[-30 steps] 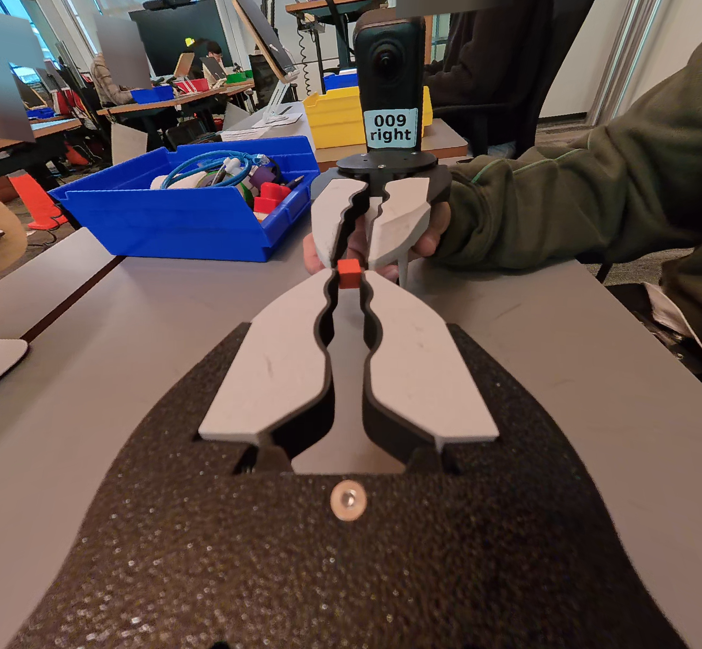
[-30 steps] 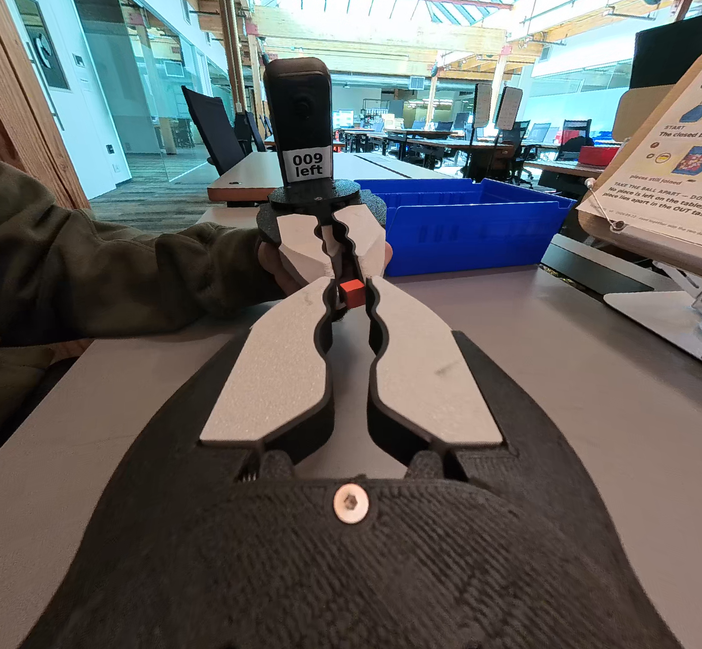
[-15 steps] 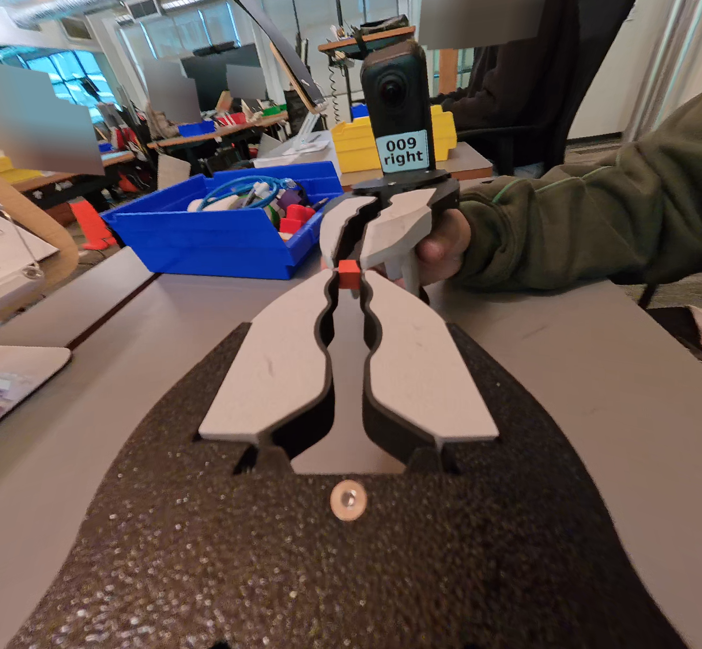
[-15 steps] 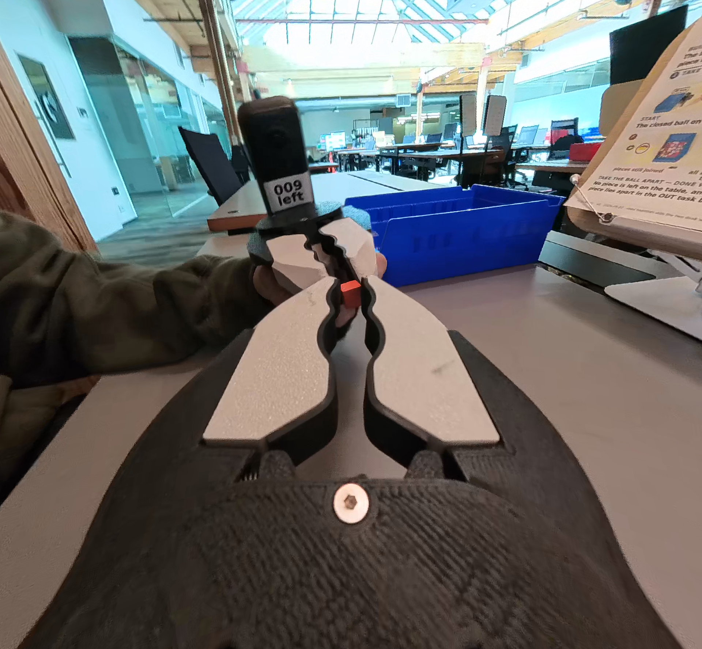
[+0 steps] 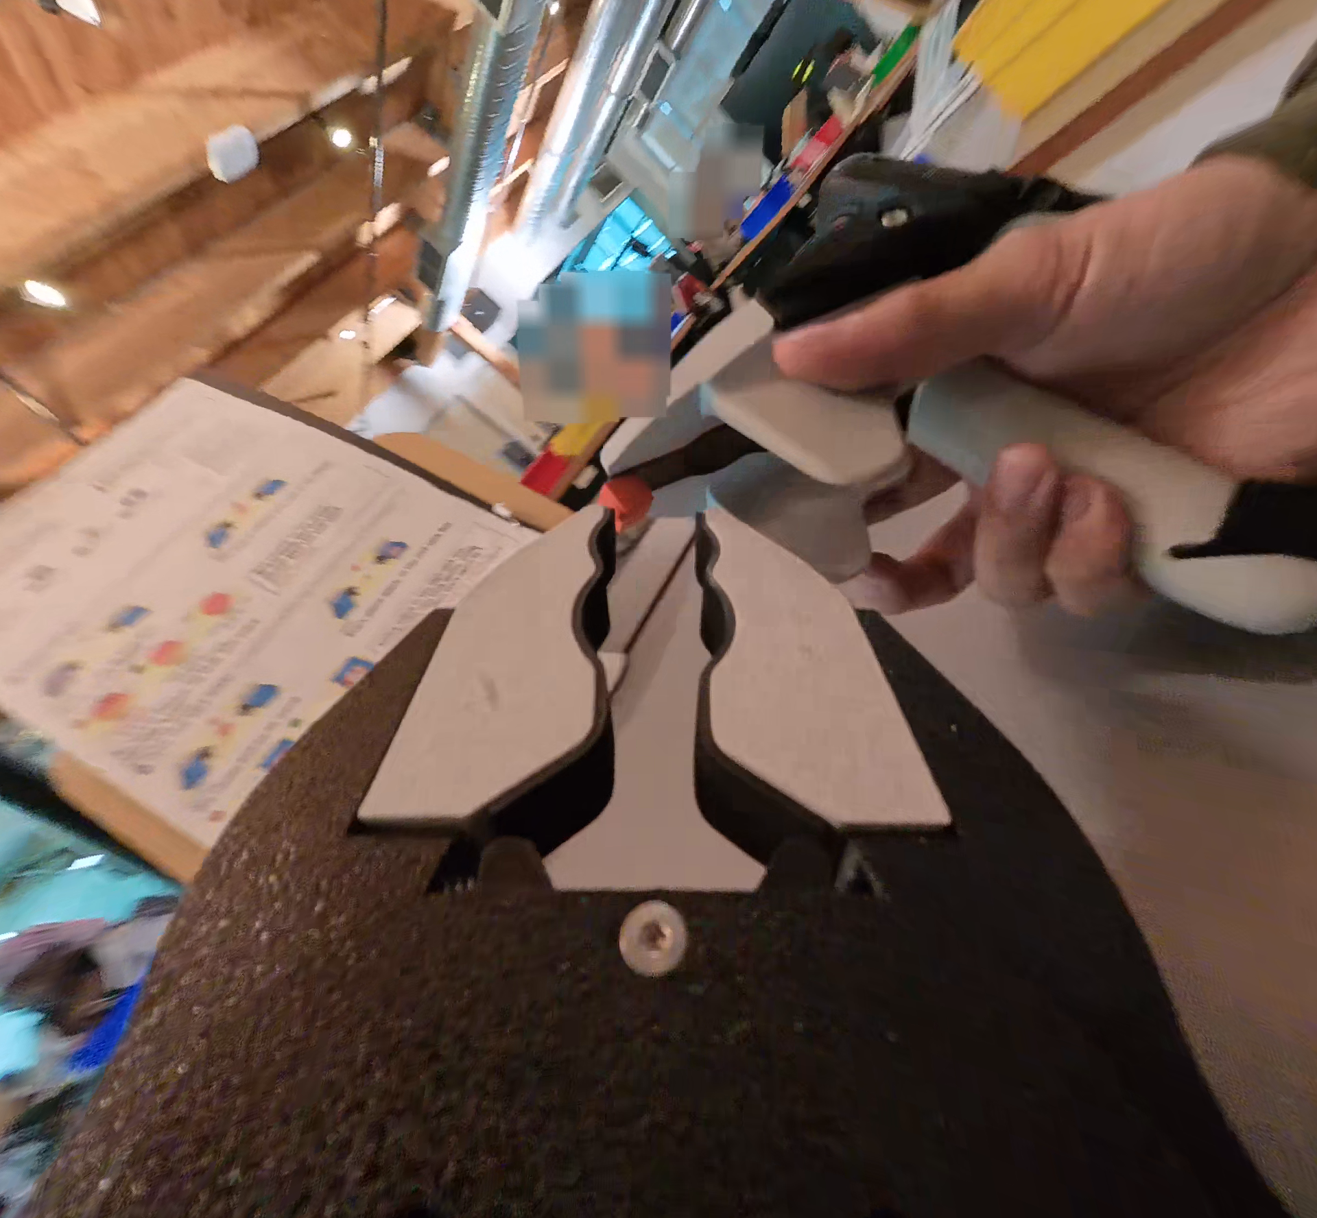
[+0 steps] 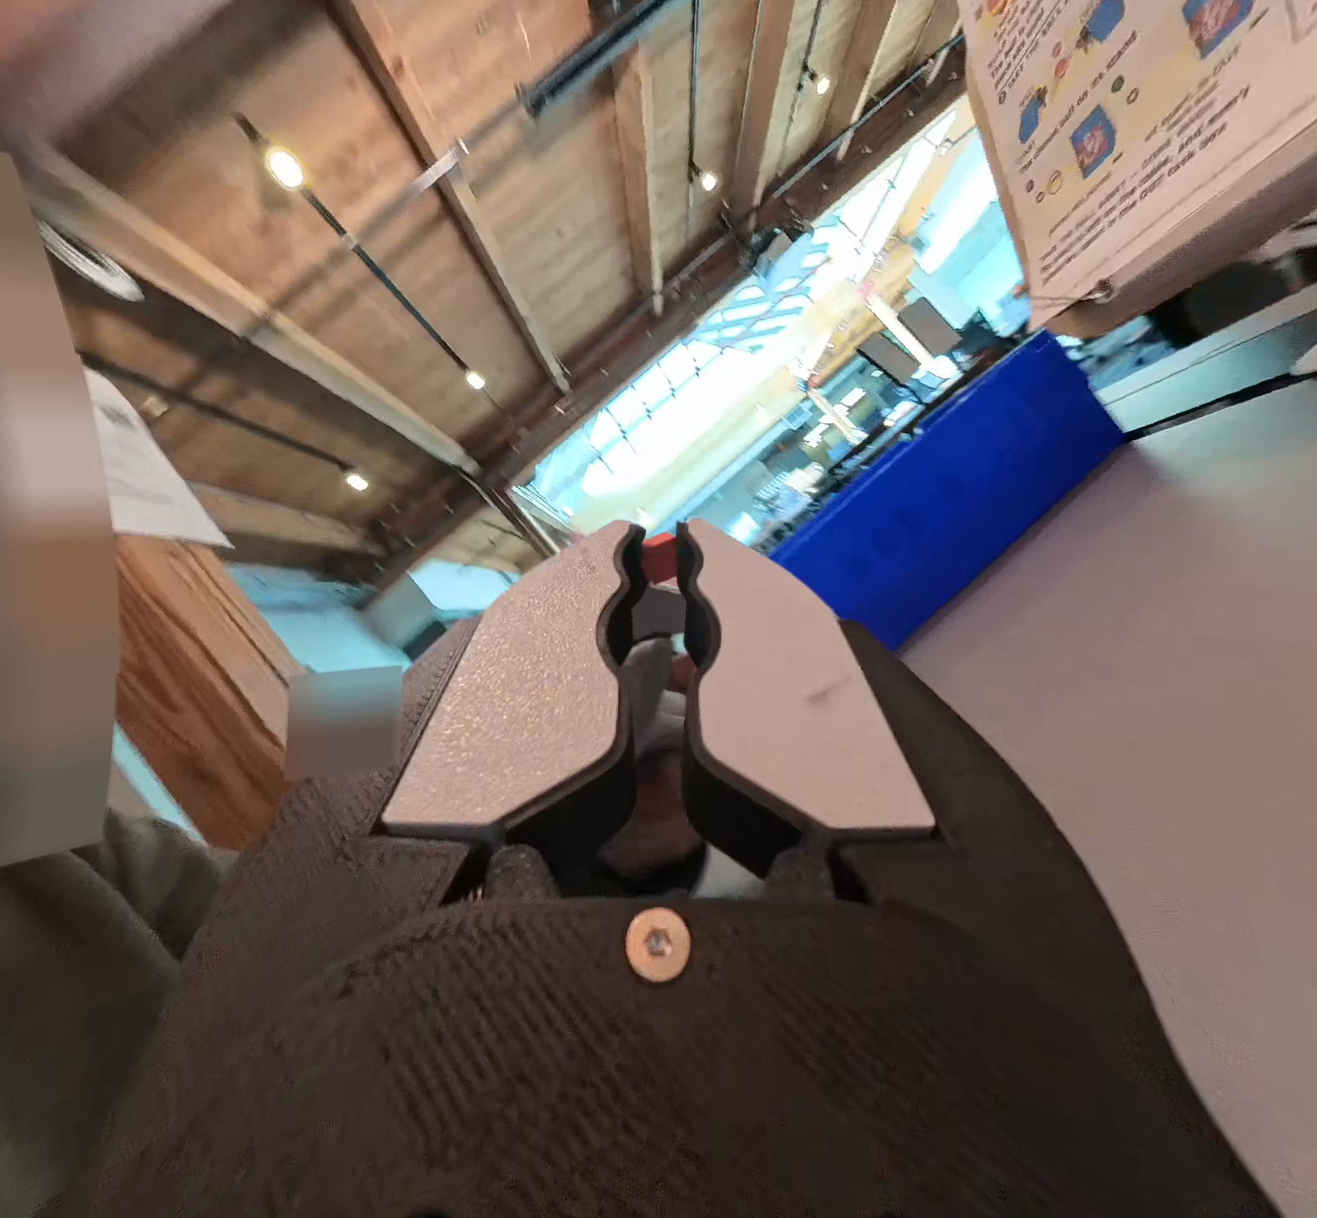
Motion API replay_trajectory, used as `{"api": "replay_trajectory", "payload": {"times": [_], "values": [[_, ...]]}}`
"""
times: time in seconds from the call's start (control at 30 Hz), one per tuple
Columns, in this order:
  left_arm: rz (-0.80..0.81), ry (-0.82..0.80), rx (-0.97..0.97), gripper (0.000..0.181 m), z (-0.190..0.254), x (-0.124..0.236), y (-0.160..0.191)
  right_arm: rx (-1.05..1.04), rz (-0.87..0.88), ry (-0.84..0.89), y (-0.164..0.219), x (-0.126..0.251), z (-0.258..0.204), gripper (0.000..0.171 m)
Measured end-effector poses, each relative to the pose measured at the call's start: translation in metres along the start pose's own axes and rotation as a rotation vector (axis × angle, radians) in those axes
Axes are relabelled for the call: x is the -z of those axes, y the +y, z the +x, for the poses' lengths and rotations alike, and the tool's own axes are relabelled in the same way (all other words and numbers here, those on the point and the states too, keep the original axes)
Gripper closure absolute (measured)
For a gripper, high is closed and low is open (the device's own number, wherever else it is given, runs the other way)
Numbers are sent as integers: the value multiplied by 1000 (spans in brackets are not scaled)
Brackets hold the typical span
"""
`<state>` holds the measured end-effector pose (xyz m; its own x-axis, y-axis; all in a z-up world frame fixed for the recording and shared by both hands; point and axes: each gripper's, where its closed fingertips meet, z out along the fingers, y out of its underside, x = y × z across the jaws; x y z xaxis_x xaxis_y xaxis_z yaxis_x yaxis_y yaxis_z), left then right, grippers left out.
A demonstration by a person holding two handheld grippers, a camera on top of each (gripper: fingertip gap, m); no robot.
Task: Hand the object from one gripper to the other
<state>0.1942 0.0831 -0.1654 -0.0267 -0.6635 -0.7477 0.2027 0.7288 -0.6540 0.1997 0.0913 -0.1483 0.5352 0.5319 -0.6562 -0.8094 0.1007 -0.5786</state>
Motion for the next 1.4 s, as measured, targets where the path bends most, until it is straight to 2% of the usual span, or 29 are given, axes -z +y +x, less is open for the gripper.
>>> {"api": "replay_trajectory", "payload": {"times": [0.1,0.23,0.27,0.33,0.47,0.57,0.73,0.87,0.97,1.17,1.27,1.4], "values": [[-41,-91,-100,162,-5,-2,-1,-136,64,-46,-1,0,-2,163],[-33,-162,-86,167,-14,1,-7,-212,84,-102,2,-3,-10,163],[-25,-186,-94,172,-18,3,-9,-229,95,-113,1,-3,-11,171],[-5,-184,-97,172,-20,5,-13,-265,107,-126,2,-3,-11,171],[-33,-130,-44,172,-17,2,-9,-219,88,-133,2,-3,-13,171],[5,-85,16,172,-17,3,-12,-77,47,-95,0,-1,-10,171],[66,73,263,172,-10,4,-10,145,-12,-29,-10,5,-4,165],[285,253,725,172,-22,15,-24,187,-104,-20,-1,4,-3,158],[445,315,892,172,-37,30,-29,83,-157,-87,11,-1,-13,150],[514,405,799,172,-27,40,-35,-398,-149,-283,21,-6,-33,154],[530,425,798,172,-23,41,-38,-461,-242,-288,39,-7,-35,150],[526,428,786,172,-22,41,-38,-504,-220,-324,37,-8,-41,154]]}}
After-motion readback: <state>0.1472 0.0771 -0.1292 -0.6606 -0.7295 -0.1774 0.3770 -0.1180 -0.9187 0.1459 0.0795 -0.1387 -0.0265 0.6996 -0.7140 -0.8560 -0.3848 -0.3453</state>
